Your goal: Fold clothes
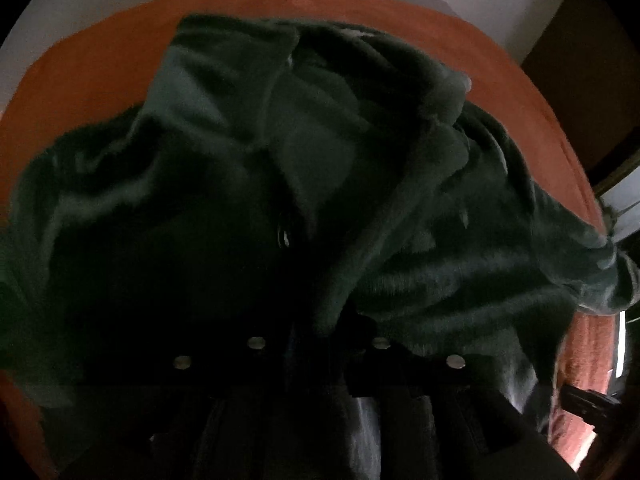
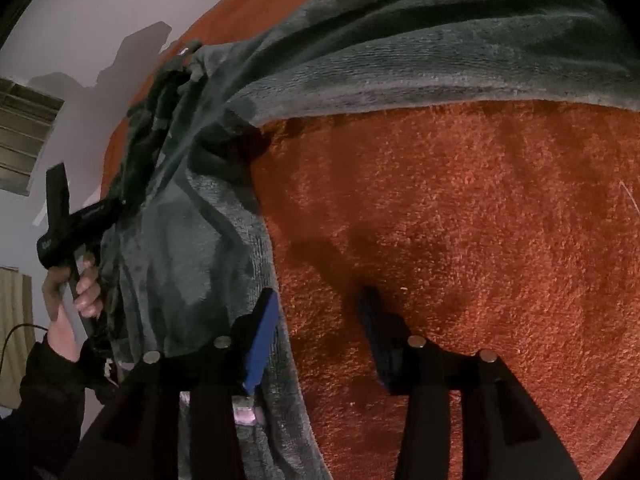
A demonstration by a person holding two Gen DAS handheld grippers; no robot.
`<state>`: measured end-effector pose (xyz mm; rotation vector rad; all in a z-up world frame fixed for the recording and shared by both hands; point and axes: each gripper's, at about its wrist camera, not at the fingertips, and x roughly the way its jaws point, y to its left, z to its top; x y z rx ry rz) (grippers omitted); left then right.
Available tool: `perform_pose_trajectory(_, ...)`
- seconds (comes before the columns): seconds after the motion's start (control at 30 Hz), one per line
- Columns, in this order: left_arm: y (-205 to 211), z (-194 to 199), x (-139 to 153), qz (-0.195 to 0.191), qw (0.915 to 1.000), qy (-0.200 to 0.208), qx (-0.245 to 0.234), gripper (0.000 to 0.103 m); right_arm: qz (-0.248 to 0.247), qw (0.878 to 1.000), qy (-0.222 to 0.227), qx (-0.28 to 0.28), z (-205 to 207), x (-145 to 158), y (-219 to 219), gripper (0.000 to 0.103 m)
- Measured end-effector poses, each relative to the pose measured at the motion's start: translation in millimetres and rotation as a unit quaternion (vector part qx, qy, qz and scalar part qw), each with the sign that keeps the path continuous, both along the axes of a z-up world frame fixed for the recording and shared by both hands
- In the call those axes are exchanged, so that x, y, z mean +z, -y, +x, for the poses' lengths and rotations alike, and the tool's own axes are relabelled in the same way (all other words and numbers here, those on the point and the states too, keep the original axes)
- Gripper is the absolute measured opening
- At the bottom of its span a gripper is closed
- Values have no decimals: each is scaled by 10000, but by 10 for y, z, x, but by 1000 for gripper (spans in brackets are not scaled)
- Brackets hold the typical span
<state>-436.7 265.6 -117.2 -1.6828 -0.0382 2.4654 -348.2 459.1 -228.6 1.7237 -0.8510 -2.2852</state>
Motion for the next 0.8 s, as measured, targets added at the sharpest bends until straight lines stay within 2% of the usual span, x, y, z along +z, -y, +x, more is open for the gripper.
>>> perform_pose_trajectory(0.13, -202, -182, 68, -191, 9995, -130, -230, 24, 64, 10000, 7, 55, 55, 37, 102, 44)
perform_pose_trajectory(0.33, -450, -403, 143, -183, 9984, -409, -335, 24, 132, 9998, 55, 148, 2, 48, 165, 44)
perform_pose_trajectory(0.43, -465, -556, 194, -9, 9976, -627, -290, 22, 166, 9997, 61, 171, 3, 33, 188, 44)
perform_pose_trajectory(0.5, -384, -558, 263, -68, 9947, -1021, -45, 6, 172, 9997, 48, 178, 13, 27, 195, 44)
perform_pose_trajectory(0.57, -145, -565, 332, -21, 9898, -1298, 584, 6, 171, 9997, 37, 180, 18, 22, 203, 44)
perform_pose_trajectory(0.6, -9, -583, 310, 89, 9885, -1248, 845, 9, 167, 9997, 39, 172, 12, 19, 207, 44)
perform_pose_trajectory(0.67, 166, -707, 79, 156, 9911, -548, 1200, 11, 162, 9997, 44, 158, -1, 16, 218, 44)
perform_pose_trajectory(0.73, 286, -761, -156, 270, 9913, 85, 1287, 11, 168, 9997, 43, 152, -26, 32, 236, 44)
perform_pose_trajectory(0.8, 350, -732, -169, 445, 9918, 145, 1192, 11, 174, 9997, 43, 147, -51, 47, 253, 44)
